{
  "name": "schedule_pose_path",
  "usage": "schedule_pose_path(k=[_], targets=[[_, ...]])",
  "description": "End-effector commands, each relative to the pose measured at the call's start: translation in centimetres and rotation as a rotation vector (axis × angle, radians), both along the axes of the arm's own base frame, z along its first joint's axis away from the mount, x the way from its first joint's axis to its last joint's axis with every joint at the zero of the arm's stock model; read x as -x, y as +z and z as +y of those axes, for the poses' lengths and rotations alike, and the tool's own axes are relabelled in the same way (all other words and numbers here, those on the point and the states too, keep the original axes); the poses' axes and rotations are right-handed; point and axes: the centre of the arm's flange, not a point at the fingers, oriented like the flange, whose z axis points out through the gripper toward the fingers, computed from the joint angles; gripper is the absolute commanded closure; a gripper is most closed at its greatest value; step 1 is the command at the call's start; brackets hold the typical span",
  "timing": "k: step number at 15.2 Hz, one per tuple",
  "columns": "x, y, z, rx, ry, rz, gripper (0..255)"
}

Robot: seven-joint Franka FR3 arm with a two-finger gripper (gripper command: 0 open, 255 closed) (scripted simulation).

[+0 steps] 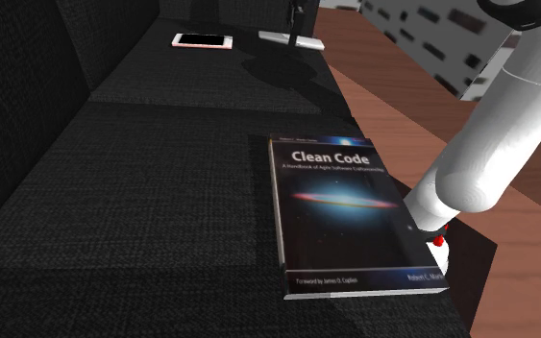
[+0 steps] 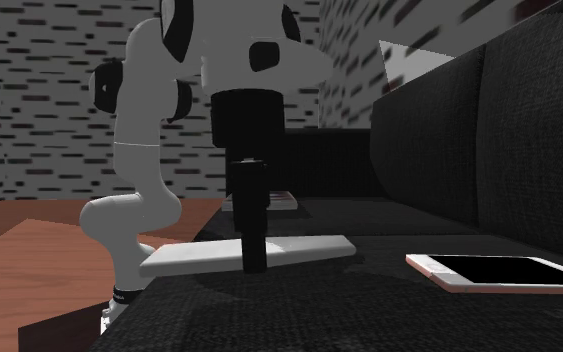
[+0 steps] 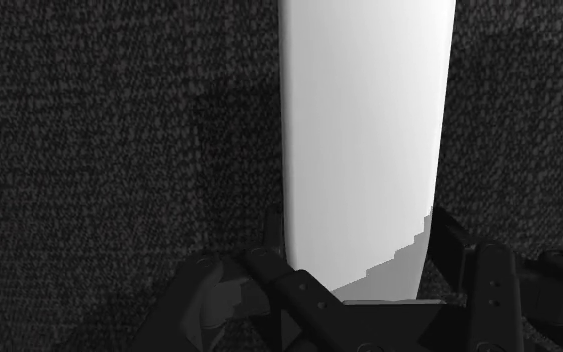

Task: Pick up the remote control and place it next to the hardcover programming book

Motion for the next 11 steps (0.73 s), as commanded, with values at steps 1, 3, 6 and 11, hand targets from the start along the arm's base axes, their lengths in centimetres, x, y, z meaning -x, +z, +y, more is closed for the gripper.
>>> schedule_pose_path(k=[1, 3, 6, 11], targets=[[-0.1, 1.2, 0.0, 0.0, 0.0, 0.0, 255], [-0.1, 2.2, 0.0, 0.0, 0.0, 0.0, 255], [-0.1, 3.8, 0.0, 0.0, 0.0, 0.0, 255], [-0.1, 6.4, 0.0, 0.0, 0.0, 0.0, 255]])
